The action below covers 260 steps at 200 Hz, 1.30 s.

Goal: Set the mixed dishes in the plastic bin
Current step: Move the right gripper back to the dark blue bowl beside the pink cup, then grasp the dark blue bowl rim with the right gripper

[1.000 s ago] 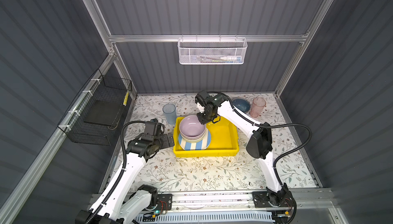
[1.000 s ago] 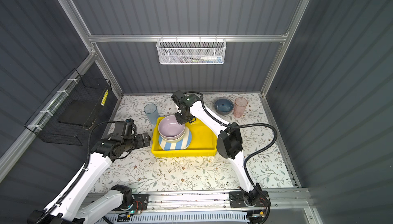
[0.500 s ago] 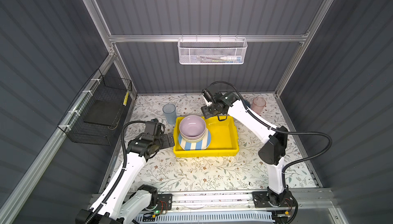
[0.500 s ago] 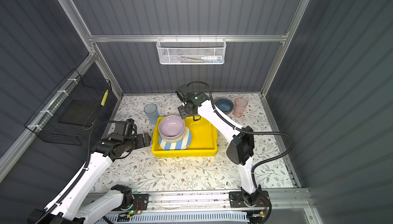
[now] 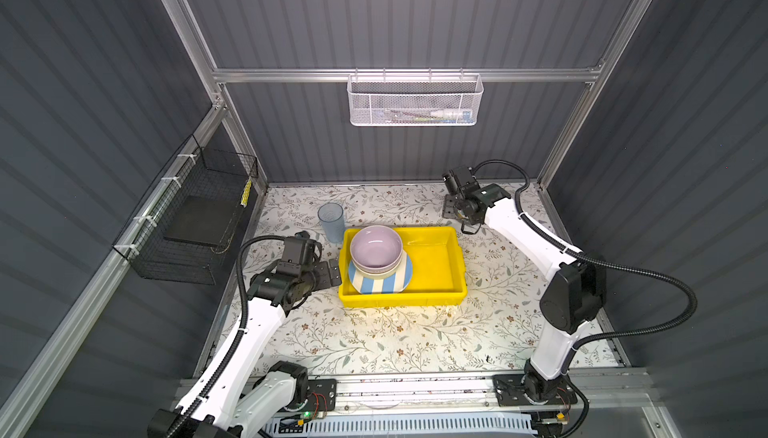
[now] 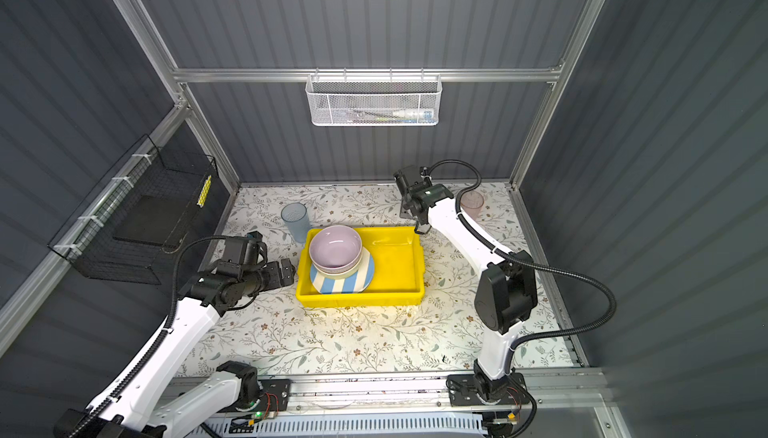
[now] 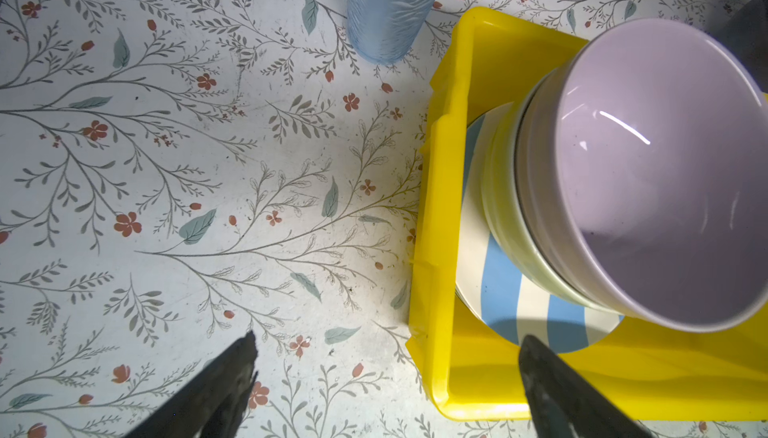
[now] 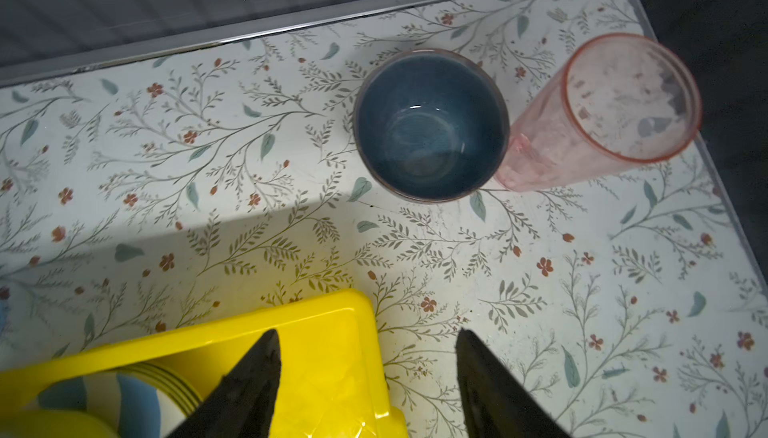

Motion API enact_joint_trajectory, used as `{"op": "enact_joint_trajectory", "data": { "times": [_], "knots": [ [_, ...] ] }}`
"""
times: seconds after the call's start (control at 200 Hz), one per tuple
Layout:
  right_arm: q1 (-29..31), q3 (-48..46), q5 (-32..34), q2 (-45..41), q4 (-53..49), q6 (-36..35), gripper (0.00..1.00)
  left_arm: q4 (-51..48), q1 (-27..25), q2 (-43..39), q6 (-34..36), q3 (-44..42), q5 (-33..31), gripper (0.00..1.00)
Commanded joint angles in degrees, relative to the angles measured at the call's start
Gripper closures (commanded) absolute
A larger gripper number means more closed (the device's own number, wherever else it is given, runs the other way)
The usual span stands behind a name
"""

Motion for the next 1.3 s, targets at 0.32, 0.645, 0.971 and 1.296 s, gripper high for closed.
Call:
{"op": "enact_joint_trajectory", "data": {
  "times": [0.32, 0.645, 0.971, 1.296],
  "knots": [
    [-4.3, -9.5, 0.8, 0.6, 10.8, 20.5, 0.33, 0.5, 0.4, 0.4, 0.9, -1.2, 1.3, 0.0],
    [-8.9, -14.1, -6.6, 2.0, 17.9, 27.8, 0.37, 0.4, 0.4, 1.5, 0.9, -0.5, 1.8, 0.0],
    [-11.5, -14.2, -11.5, 5.7, 20.4, 31.9, 0.38, 0.2, 0.5, 1.9, 1.1, 0.2, 1.9, 0.0],
    [-12.1, -13.4, -11.3, 8.5, 20.7, 32.4, 0.4, 0.2, 0.4, 2.2, 1.3, 0.4, 1.9, 0.0]
  ]
}}
